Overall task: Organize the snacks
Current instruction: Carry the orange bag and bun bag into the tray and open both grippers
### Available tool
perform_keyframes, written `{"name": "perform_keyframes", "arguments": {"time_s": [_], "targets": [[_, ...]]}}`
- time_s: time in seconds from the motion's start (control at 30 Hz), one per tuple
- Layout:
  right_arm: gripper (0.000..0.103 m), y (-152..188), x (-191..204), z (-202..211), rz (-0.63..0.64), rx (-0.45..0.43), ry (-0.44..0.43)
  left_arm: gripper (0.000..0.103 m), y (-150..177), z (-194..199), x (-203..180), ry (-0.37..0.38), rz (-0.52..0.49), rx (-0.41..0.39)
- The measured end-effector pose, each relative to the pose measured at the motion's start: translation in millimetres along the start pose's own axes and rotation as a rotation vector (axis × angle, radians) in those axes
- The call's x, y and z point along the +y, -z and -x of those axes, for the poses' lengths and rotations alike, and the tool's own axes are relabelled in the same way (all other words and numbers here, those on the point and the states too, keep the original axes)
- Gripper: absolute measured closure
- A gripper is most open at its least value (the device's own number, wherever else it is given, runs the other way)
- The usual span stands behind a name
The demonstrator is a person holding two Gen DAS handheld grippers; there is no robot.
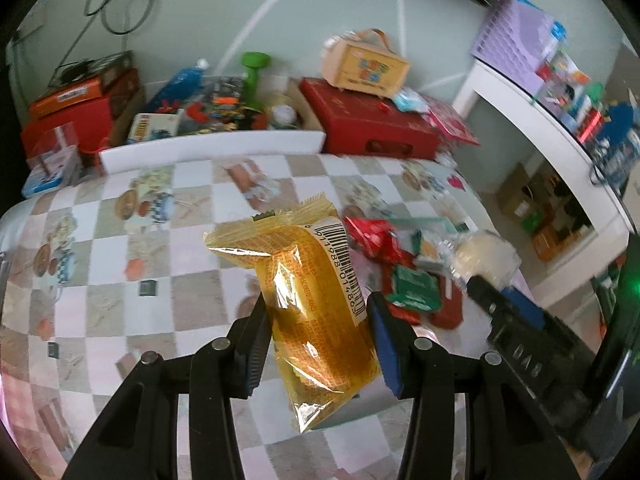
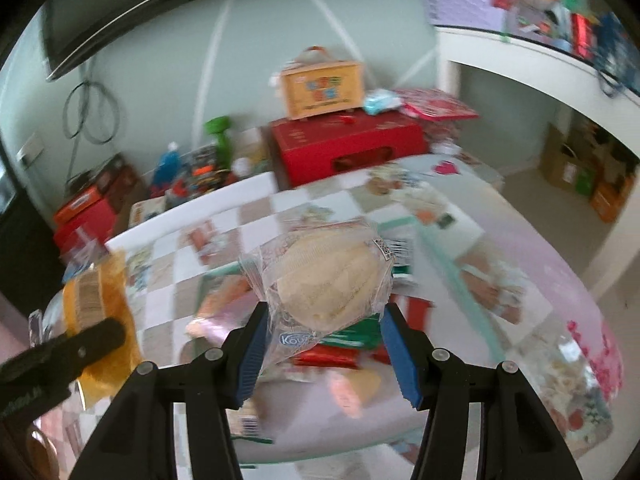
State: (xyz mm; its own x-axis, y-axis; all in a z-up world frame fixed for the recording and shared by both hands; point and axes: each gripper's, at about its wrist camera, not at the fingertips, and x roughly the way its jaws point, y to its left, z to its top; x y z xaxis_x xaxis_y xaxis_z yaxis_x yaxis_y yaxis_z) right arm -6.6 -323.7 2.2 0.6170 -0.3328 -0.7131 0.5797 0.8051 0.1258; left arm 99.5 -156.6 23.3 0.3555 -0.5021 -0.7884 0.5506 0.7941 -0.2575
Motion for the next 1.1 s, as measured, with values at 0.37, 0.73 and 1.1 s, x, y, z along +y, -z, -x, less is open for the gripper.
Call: {"name": "perform_keyframes", "arguments": {"time_s": [0.37, 0.73, 1.1], "targets": [[0.044, 3.9, -44.4, -11.2, -0.097, 0.039, 0.041, 0.054, 17.7, -33.3, -40.5, 0.01, -0.099, 0.08], [0.044, 16.3, -43.1, -43.6, -0.097, 0.132, 0.014, 0.054, 35.2, -72.2, -56.6, -0.01, -0.141, 0.156], [0.039, 20.4, -33.7, -56.5, -0.074, 0.171, 0.003, 0.054, 38.6, -81.2, -57.0, -0.012, -0.131, 0.174]]}}
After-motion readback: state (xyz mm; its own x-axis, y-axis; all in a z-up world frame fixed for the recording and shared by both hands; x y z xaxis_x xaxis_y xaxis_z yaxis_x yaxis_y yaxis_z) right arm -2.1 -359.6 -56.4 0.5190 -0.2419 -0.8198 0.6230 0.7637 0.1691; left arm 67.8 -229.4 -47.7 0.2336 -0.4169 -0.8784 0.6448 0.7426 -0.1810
